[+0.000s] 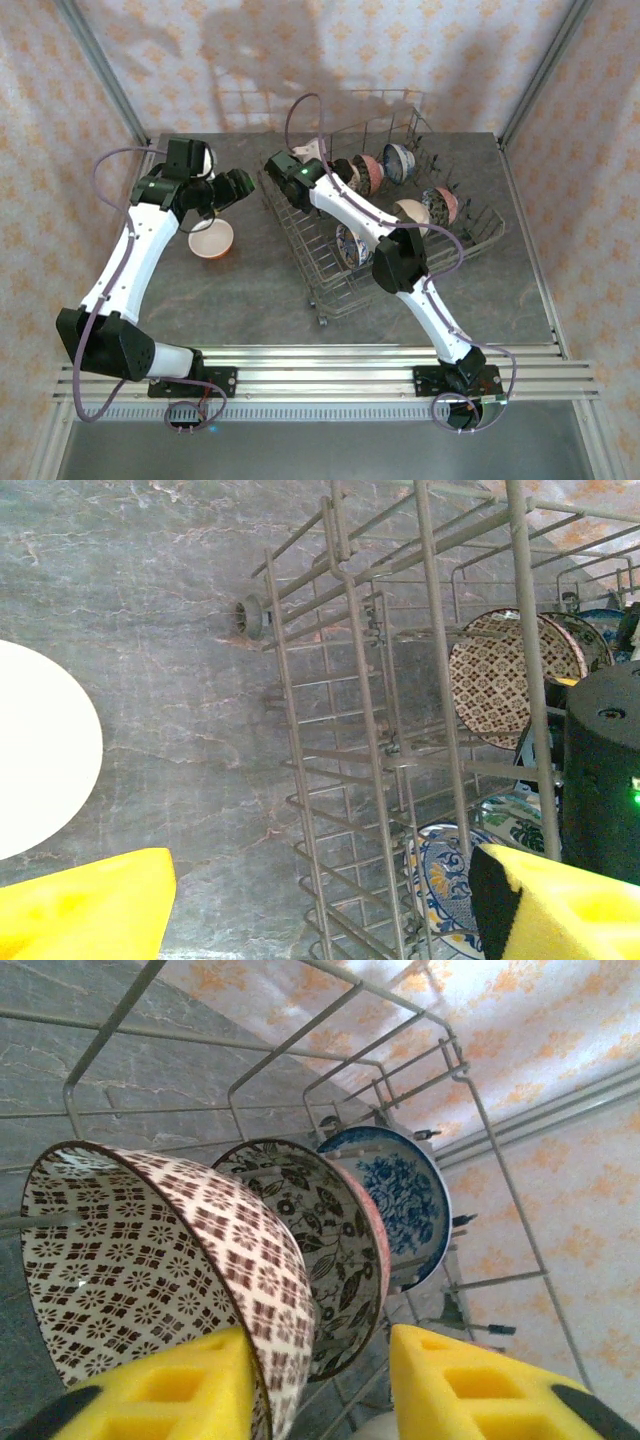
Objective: Load the bowls into the dish rack
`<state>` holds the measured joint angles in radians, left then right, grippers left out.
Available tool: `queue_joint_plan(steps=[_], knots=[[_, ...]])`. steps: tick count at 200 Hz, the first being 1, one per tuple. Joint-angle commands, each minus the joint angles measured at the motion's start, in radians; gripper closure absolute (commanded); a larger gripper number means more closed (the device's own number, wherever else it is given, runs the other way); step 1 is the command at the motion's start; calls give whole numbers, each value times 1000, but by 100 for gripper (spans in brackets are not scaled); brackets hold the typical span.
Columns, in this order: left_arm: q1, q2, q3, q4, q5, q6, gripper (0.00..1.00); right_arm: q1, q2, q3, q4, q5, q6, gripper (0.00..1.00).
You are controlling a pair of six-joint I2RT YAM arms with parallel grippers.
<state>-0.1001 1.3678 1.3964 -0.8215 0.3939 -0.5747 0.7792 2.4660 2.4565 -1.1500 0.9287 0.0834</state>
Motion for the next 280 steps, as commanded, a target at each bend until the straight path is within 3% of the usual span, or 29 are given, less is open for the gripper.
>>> queue_joint_plan(steps=[1,42,87,169,222,280], knots=[[19,-38,10,-63,-62,-3,22,6,6,48,-4,-2,20,50],[83,-80,-14,-127,-97,-10,21,1,-26,56,-29,-60,34,27],[193,-119,-76,-195,-91,2,21,-10,-98,18,-23,-173,45,16],[329,-84,-268,-268,-198,-26,19,-53,-325,-118,6,-345,48,14],[336,43,-297,-165,-211,-32,19,-77,-460,-268,32,-425,71,14],[336,195,-271,-92,-208,11,22,-76,-519,-368,29,-395,109,15]])
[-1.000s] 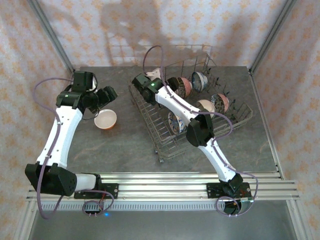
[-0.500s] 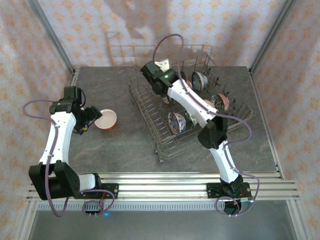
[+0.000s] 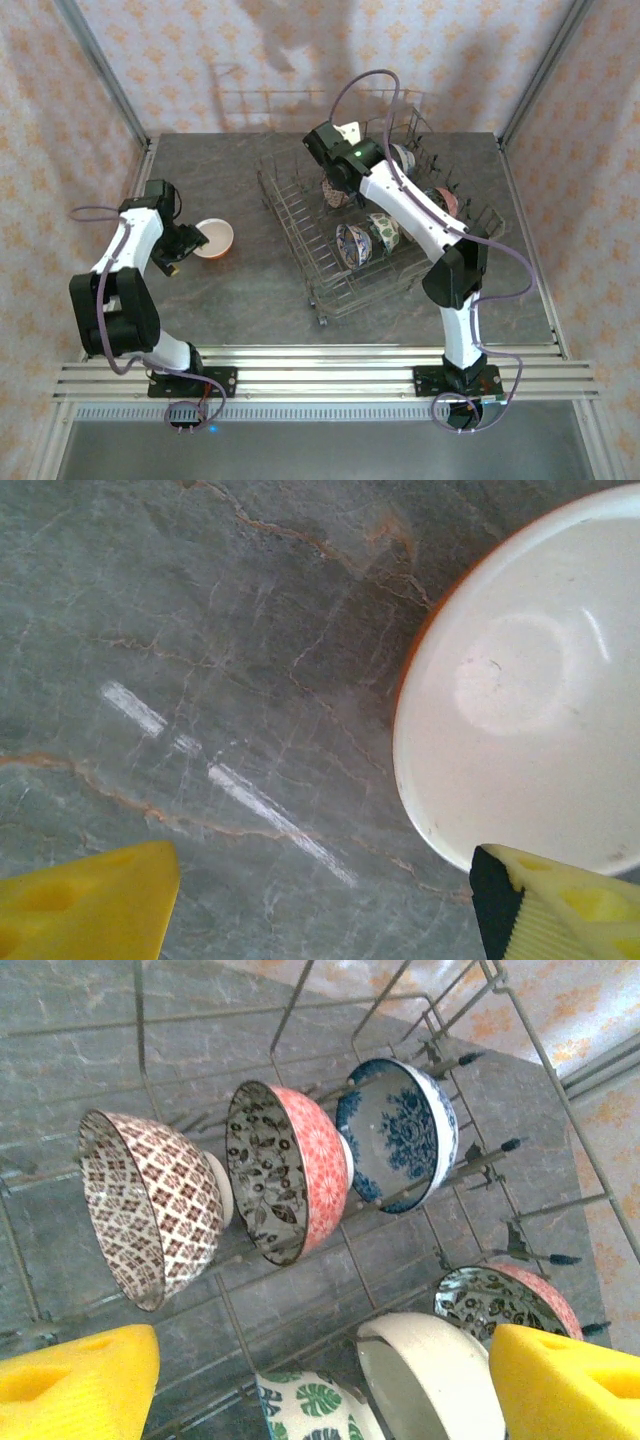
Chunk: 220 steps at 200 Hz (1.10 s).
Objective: Load the bowls into the dish rack
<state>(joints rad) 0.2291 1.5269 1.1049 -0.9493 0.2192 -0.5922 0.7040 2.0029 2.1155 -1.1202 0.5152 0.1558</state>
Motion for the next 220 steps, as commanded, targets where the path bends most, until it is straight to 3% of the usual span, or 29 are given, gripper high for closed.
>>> queue_joint_plan(steps=[1,63,161,177,220], knots=[[7,37,20,37,-34,29,22,-1,-56,-27,-1,19,37,15],[6,124,4,110,55,40,39,6,-38,33,-56,15,65,16],[7,176,-7,152,120,92,84,49,48,233,-150,34,62,17],[7,151,-8,147,134,91,92,56,58,265,-159,29,59,17],[4,-24,8,149,185,73,98,58,78,353,-161,-101,65,17]])
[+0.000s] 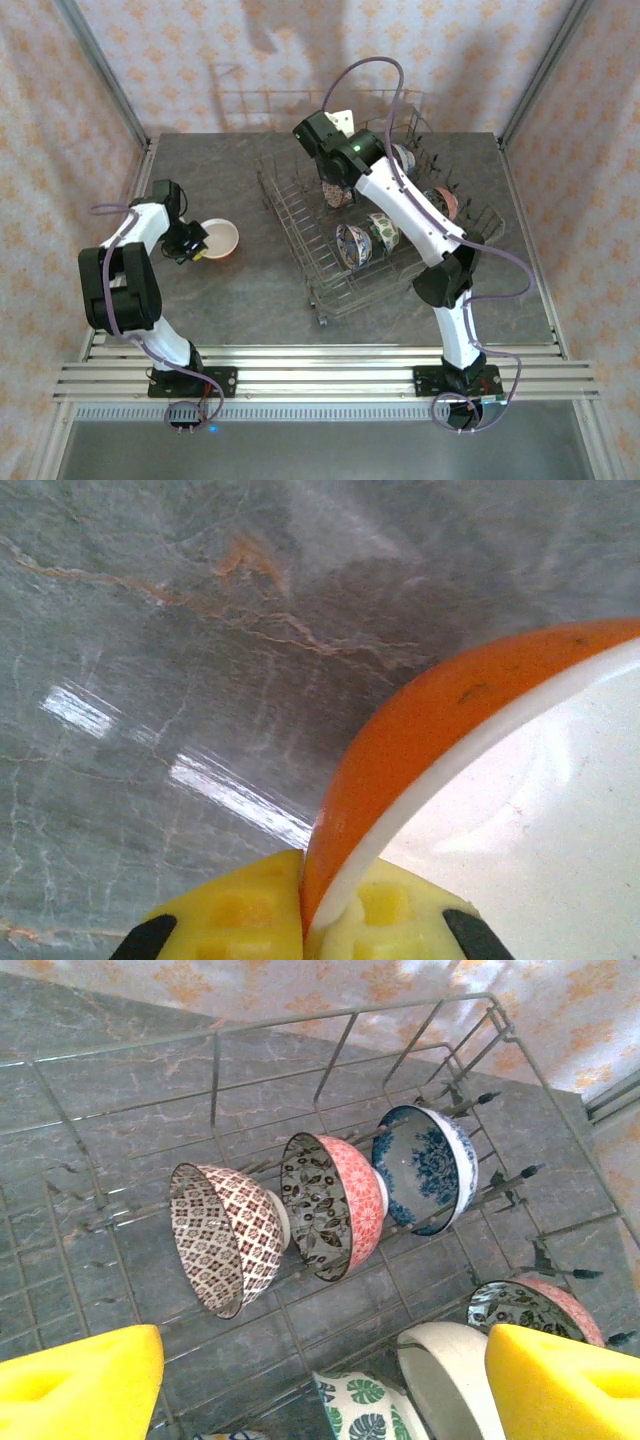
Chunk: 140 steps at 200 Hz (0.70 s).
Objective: Load the bowls into the dish rack
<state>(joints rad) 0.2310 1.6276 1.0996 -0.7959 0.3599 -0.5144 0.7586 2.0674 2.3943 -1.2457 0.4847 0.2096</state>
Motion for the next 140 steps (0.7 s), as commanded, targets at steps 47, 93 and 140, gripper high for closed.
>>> queue_joint_plan(steps=[47,93,140], knots=[[-73,-288,95,67,71,-58,100,2,22,209,-11,-238,37,20],[-206,-311,289,96,27,-72,100,2,-13,214,50,-437,19,27],[-315,-258,455,110,8,-57,100,9,-67,159,144,-610,-19,37]])
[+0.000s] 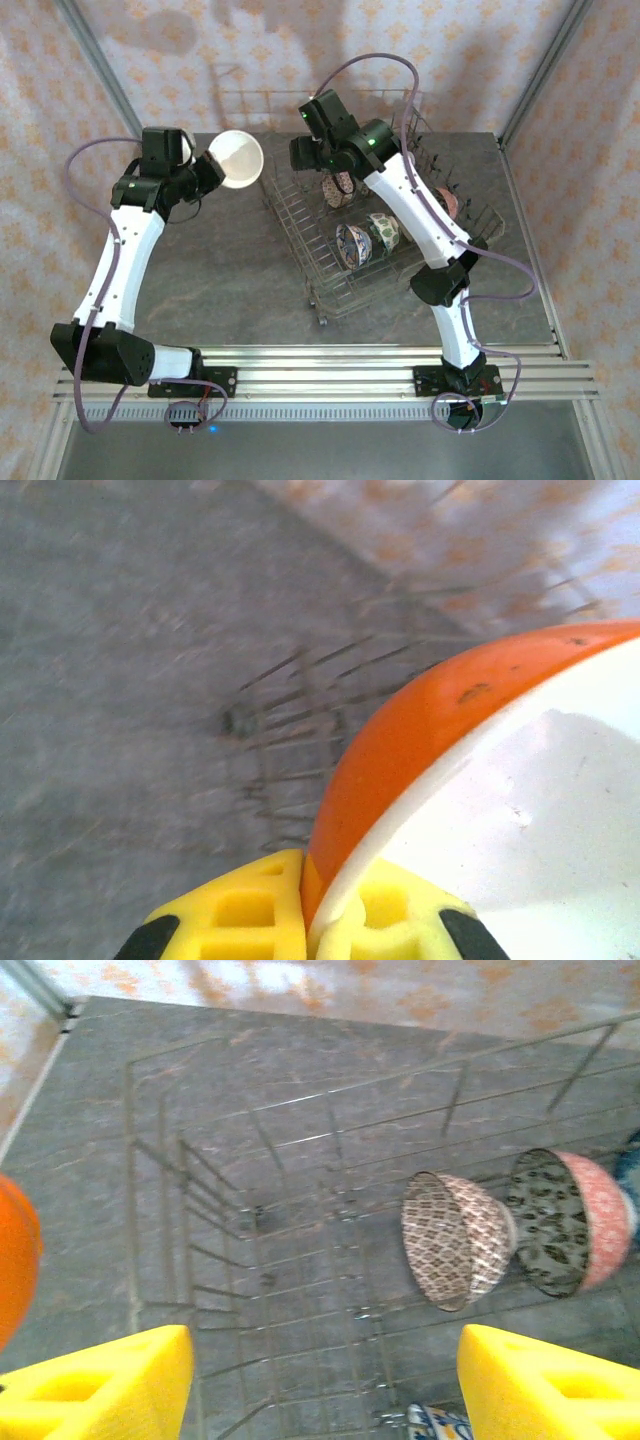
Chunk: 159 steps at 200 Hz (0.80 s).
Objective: Load the bowls into the dish rack
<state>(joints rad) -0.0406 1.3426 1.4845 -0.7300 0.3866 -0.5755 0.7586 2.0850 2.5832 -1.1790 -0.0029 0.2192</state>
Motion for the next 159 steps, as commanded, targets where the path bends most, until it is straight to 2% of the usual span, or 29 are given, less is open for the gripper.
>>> queue_joint_plan(steps=[1,23,105,139,159], knots=[[-44,29,71,44,-19,4,100,10,-86,-33,80,-126,-28,37],[-64,72,109,35,-3,-1,100,10,-131,-100,152,-169,-24,40],[-150,113,182,34,6,-7,100,10,-145,-172,225,-159,1,46],[-163,113,193,41,20,-20,100,7,-139,-170,223,-93,15,54],[-168,116,195,38,31,-26,100,3,-148,-186,241,-98,14,58]])
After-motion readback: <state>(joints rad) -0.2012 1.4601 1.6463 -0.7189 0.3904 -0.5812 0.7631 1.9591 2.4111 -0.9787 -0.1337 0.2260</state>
